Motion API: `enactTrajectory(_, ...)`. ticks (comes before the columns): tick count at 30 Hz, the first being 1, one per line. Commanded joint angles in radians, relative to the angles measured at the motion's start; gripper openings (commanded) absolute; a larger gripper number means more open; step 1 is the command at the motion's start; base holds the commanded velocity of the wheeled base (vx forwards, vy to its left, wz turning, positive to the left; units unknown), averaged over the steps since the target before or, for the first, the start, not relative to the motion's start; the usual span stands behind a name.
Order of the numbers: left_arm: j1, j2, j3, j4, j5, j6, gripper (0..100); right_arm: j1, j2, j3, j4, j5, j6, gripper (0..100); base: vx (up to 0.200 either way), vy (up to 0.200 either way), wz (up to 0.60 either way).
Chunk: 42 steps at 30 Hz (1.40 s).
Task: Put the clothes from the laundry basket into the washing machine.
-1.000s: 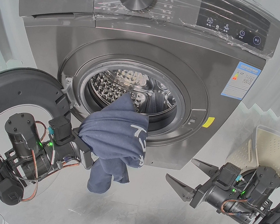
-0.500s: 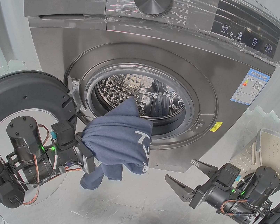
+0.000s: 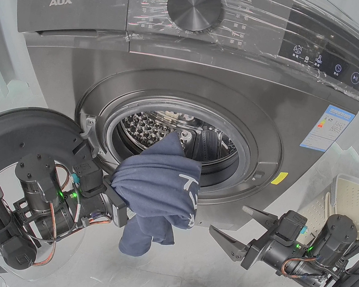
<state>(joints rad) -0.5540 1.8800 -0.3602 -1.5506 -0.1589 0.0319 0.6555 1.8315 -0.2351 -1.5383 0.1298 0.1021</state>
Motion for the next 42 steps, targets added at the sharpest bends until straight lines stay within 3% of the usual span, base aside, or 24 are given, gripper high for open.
enactTrajectory(1, -0.003, 0.013, 0.004, 0.0, -0.001, 0.0, 0, 0.007, 0.002, 0.003, 0.0, 0.001, 0.001, 100, 0.0, 0.0, 0.0)
enactTrajectory(19, -0.033, 0.027, 0.007, -0.002, -0.001, 0.013, 0, 0.021, -0.003, 0.005, 0.0, -0.002, 0.001, 100, 0.011, 0.0, 0.0)
enactTrajectory(29, -0.122, 0.048, 0.027, -0.002, 0.002, 0.01, 0, 0.052, -0.009, 0.016, 0.001, -0.002, 0.004, 100, 0.04, 0.0, 0.0)
enactTrajectory(30, -0.135, 0.067, 0.015, -0.002, 0.002, 0.008, 0, 0.079, -0.026, 0.034, 0.001, -0.004, 0.002, 100, 0.0, 0.0, 0.0)
enactTrajectory(35, -0.122, 0.128, -0.055, 0.0, 0.006, 0.006, 0, 0.088, -0.032, 0.051, 0.001, -0.004, 0.002, 100, 0.0, 0.0, 0.0)
enactTrajectory(36, -0.104, 0.176, -0.111, 0.001, 0.025, 0.006, 0, 0.088, -0.035, 0.063, 0.001, -0.004, 0.002, 100, 0.0, 0.0, 0.0)
enactTrajectory(42, -0.089, 0.297, -0.27, 0.003, 0.036, -0.035, 0, 0.092, -0.051, 0.071, 0.004, -0.004, 0.002, 100, 0.0, 0.0, 0.0)
